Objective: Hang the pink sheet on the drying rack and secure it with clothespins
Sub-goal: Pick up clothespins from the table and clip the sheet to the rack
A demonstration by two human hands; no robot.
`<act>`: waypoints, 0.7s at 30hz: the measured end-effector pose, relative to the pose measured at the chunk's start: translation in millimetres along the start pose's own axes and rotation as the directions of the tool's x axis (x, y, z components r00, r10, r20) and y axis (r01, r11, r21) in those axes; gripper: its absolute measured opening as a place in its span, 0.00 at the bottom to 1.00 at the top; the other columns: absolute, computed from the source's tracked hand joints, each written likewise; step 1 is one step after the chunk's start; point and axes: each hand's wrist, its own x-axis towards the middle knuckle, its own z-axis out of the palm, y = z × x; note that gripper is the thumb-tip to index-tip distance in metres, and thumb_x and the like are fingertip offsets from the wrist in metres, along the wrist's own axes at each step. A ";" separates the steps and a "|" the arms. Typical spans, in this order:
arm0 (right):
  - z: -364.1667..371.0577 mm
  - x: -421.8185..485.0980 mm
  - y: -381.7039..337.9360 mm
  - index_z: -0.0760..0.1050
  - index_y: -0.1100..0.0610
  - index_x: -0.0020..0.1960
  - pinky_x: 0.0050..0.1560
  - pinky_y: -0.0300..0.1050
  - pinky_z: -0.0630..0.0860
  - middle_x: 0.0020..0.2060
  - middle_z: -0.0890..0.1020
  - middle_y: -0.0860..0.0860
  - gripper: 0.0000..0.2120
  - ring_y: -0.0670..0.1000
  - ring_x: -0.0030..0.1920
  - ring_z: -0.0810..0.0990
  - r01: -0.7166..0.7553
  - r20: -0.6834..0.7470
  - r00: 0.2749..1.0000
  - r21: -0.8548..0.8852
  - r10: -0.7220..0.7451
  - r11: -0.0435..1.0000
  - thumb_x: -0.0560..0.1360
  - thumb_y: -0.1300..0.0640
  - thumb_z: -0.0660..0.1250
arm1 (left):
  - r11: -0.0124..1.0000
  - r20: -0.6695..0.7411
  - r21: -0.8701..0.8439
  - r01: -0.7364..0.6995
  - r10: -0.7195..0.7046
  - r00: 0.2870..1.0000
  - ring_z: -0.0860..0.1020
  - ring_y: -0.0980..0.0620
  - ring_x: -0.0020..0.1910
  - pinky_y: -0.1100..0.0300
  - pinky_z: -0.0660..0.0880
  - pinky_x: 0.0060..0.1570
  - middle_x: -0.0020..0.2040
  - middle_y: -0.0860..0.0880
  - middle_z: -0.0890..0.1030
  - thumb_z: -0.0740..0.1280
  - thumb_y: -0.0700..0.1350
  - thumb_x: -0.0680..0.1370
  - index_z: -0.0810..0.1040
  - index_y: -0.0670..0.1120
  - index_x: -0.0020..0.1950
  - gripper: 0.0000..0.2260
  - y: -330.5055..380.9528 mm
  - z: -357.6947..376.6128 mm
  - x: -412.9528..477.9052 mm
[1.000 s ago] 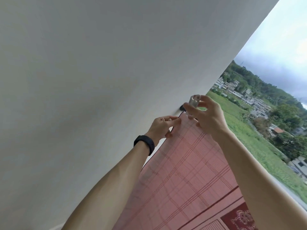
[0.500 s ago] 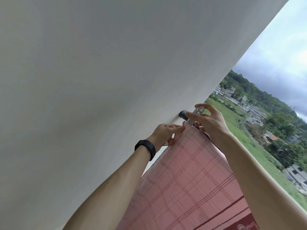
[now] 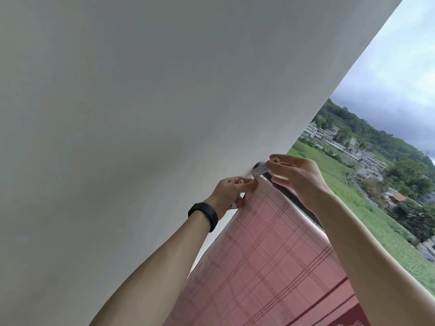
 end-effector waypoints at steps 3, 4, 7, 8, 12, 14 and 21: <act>-1.9 2.8 -3.1 0.79 0.58 0.64 0.52 0.40 0.82 0.54 0.85 0.54 0.23 0.52 0.53 0.85 0.039 0.015 0.999 -0.030 -0.039 0.999 0.69 0.60 0.77 | 0.998 0.057 0.052 0.043 -0.046 0.997 0.65 0.54 0.24 0.60 0.73 0.36 0.44 0.49 0.79 0.73 0.49 0.75 0.83 0.46 0.57 0.13 -3.1 -9.3 -6.1; -0.7 3.5 -4.0 0.78 0.59 0.64 0.51 0.39 0.82 0.54 0.85 0.55 0.25 0.53 0.53 0.85 0.057 0.027 0.998 -0.058 -0.055 0.997 0.69 0.60 0.77 | 0.996 0.080 0.060 0.069 -0.074 0.994 0.64 0.54 0.24 0.59 0.73 0.37 0.44 0.50 0.80 0.72 0.49 0.76 0.83 0.46 0.58 0.13 -5.4 -12.4 -8.8; 5.6 6.2 -6.9 0.80 0.59 0.62 0.53 0.45 0.82 0.49 0.87 0.52 0.26 0.53 0.50 0.86 0.110 -0.006 0.994 -0.175 -0.113 0.979 0.66 0.57 0.81 | 0.990 0.080 0.108 0.096 -0.105 0.991 0.63 0.54 0.23 0.58 0.72 0.39 0.36 0.50 0.77 0.71 0.49 0.77 0.83 0.44 0.56 0.12 -11.8 -16.1 -15.5; 8.0 7.2 -8.6 0.81 0.59 0.60 0.53 0.46 0.82 0.48 0.87 0.52 0.25 0.53 0.49 0.86 0.111 -0.027 0.993 -0.172 -0.117 0.979 0.64 0.57 0.82 | 0.990 0.060 0.117 0.085 -0.092 0.994 0.64 0.54 0.23 0.58 0.71 0.38 0.34 0.51 0.76 0.71 0.50 0.77 0.83 0.44 0.56 0.12 -12.9 -15.2 -15.8; 19.3 10.3 -17.8 0.85 0.54 0.51 0.55 0.50 0.82 0.44 0.88 0.50 0.17 0.54 0.49 0.86 0.131 -0.011 0.991 -0.189 -0.136 0.973 0.63 0.57 0.82 | 0.999 -0.023 0.042 0.020 -0.019 1.000 0.65 0.55 0.24 0.61 0.67 0.31 0.42 0.45 0.74 0.74 0.46 0.75 0.82 0.41 0.58 0.14 -16.7 -7.3 -12.3; 23.4 10.9 -23.3 0.85 0.51 0.47 0.55 0.50 0.83 0.42 0.88 0.48 0.13 0.55 0.50 0.86 0.156 0.007 0.987 -0.214 -0.158 0.964 0.64 0.58 0.82 | 1.000 -0.062 -0.007 -0.008 0.007 0.998 0.65 0.55 0.25 0.62 0.66 0.29 0.41 0.45 0.72 0.75 0.45 0.74 0.83 0.42 0.57 0.14 -19.9 -5.0 -11.3; 28.1 19.3 -40.9 0.85 0.43 0.42 0.40 0.32 0.79 0.37 0.87 0.40 0.09 0.50 0.46 0.86 0.212 0.056 0.977 -0.421 -0.208 0.882 0.66 0.55 0.81 | 0.989 -0.165 0.088 -0.121 0.135 0.977 0.69 0.58 0.25 0.64 0.67 0.30 0.36 0.48 0.77 0.76 0.45 0.72 0.85 0.42 0.51 0.11 -20.5 -5.5 -10.2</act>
